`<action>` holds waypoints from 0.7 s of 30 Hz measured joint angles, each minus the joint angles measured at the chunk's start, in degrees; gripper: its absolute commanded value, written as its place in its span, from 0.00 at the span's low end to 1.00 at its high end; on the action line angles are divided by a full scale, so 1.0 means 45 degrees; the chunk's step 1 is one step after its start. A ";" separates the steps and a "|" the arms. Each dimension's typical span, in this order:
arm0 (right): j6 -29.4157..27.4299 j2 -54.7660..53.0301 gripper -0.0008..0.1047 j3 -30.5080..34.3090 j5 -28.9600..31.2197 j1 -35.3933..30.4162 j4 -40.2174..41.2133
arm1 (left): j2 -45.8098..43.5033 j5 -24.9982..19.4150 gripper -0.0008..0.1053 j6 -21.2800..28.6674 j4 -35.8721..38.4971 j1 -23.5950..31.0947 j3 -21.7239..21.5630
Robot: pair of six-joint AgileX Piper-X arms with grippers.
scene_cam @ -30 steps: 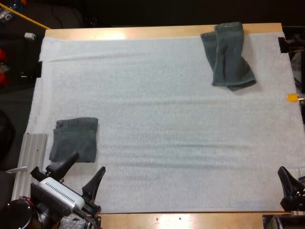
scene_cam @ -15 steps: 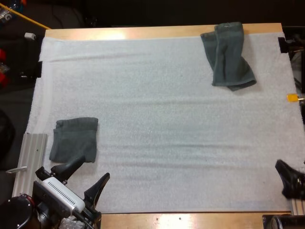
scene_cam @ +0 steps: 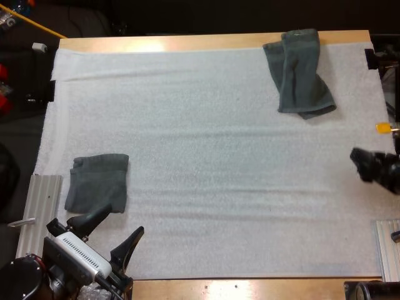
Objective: Pick towel from pile, fold and stack
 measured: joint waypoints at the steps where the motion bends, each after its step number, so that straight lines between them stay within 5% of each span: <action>1: 0.0009 0.0355 0.68 0.0000 0.0080 0.0000 -0.0199 | 0.0000 0.0000 0.62 0.0000 0.0000 0.0000 0.0000; 21: 0.1732 0.7305 0.68 0.0000 0.0318 0.0000 -0.5337 | 0.0000 0.0000 0.62 -0.0242 0.0000 0.0000 0.0000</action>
